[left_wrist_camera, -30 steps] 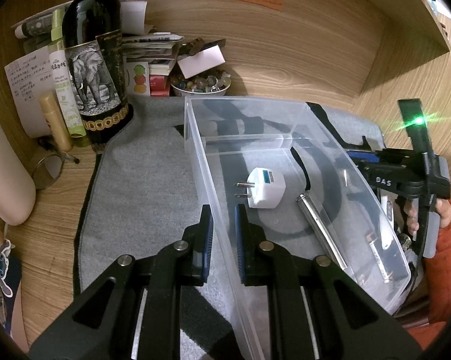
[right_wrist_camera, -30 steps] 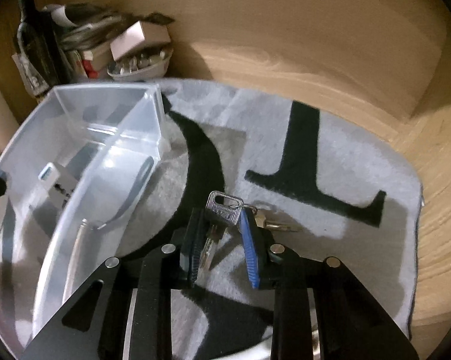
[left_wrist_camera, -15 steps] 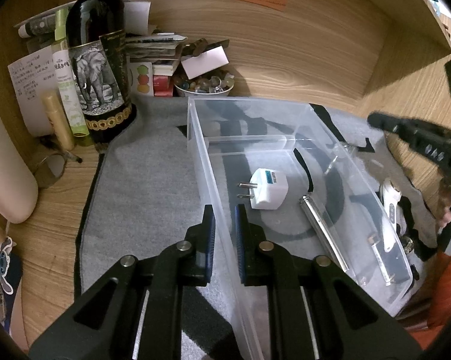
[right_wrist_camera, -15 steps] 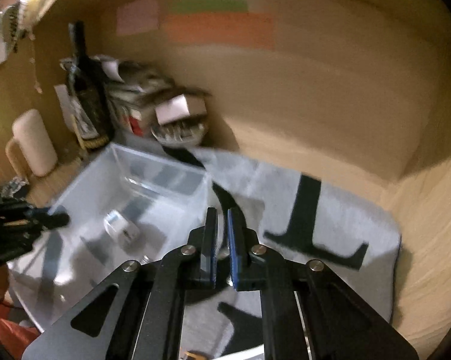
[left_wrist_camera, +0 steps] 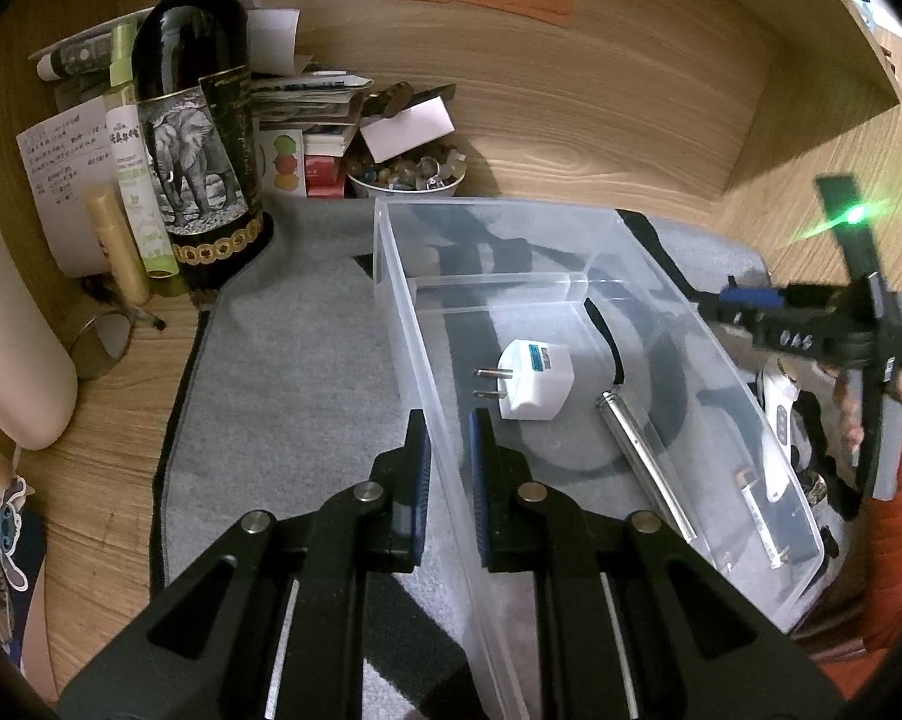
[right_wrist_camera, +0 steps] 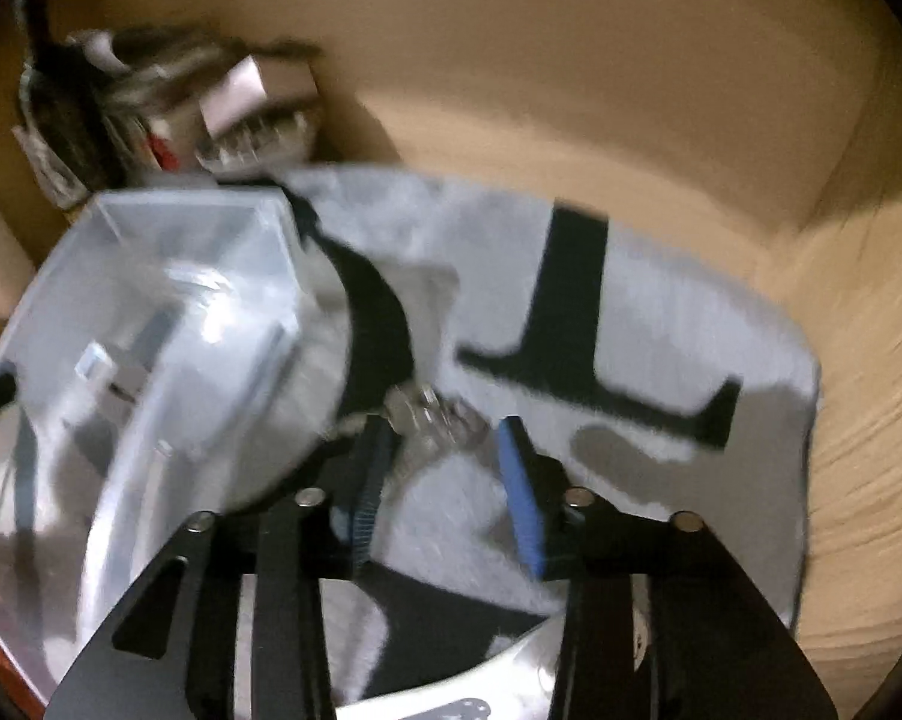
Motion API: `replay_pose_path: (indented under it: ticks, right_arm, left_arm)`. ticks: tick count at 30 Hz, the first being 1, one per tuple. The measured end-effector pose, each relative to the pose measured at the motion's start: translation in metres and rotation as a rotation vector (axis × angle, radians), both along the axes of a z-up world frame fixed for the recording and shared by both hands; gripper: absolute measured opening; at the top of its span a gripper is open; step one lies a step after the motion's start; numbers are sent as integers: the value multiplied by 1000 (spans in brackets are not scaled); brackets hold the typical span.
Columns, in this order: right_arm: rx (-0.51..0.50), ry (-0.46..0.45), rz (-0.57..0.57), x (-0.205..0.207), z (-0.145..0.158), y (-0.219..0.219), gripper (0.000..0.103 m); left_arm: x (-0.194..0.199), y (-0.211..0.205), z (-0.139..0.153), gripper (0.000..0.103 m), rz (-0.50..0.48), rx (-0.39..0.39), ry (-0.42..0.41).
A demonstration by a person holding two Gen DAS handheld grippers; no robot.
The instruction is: Organize rigid objects
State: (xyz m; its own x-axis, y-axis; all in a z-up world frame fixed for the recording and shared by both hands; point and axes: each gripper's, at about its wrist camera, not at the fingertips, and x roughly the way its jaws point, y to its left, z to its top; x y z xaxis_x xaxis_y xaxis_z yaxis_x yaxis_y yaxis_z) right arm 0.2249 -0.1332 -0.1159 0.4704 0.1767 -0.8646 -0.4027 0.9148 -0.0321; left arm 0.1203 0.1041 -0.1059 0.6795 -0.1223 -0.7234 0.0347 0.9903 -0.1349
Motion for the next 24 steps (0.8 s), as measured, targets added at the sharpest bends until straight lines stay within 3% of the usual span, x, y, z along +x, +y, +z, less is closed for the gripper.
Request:
replay_pose_path:
  ticks: [4, 10, 16, 24]
  right_arm:
    - [-26, 70, 5, 9, -20, 1, 39]
    - [-43, 67, 9, 27, -31, 8, 42]
    - [-29, 38, 23, 23, -31, 9, 21]
    - [-4, -33, 17, -1, -13, 3, 21]
  left_arm:
    - [0, 0, 0, 12, 0, -1, 0]
    - [0, 1, 0, 12, 0, -5, 2]
    - [0, 0, 0, 12, 1, -6, 1]
    - [1, 0, 0, 12, -3, 2, 2]
